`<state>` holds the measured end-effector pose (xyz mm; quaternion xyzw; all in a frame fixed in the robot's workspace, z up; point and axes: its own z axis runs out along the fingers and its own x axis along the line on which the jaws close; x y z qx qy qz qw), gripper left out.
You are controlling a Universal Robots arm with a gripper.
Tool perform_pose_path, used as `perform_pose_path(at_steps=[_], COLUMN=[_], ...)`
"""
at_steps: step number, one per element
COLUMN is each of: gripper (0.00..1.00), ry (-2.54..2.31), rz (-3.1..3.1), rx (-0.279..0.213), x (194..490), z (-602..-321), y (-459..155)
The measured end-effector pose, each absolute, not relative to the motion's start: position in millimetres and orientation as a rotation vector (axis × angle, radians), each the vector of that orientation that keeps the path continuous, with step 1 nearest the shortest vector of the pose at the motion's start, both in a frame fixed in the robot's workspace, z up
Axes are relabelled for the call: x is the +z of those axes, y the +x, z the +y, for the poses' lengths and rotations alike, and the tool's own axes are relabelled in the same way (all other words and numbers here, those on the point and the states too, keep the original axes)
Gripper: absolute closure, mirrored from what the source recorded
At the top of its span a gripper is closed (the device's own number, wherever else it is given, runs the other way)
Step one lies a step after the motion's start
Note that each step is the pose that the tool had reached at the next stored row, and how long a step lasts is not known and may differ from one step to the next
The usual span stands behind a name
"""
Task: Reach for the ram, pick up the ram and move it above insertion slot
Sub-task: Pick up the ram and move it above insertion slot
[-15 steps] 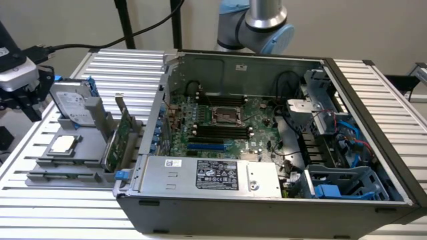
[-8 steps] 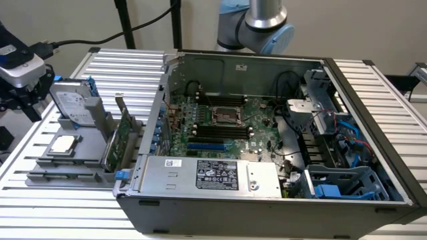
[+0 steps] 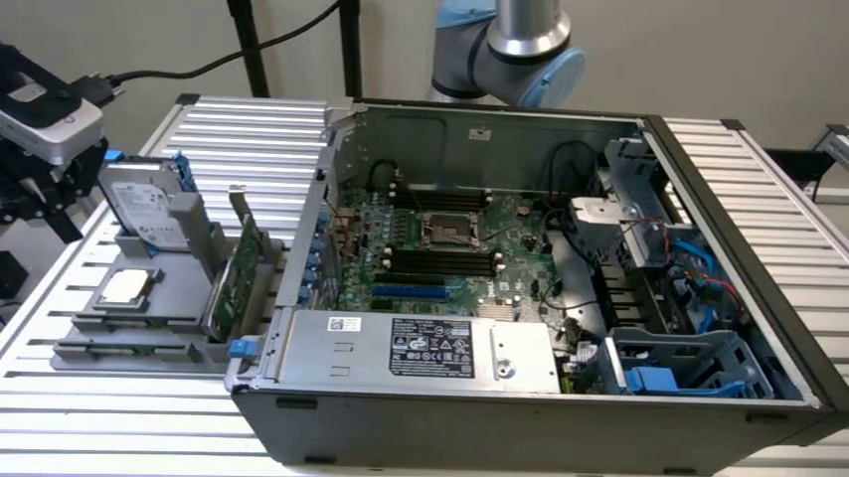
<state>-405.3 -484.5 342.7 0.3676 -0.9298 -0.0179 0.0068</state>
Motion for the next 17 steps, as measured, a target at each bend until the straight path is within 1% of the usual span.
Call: perform_pose_path(at_steps=[17], gripper=[0.89], ry=[1.582], rz=[-2.692], rx=[-0.052], x=[342.2], z=[-484.5], y=[-405.3])
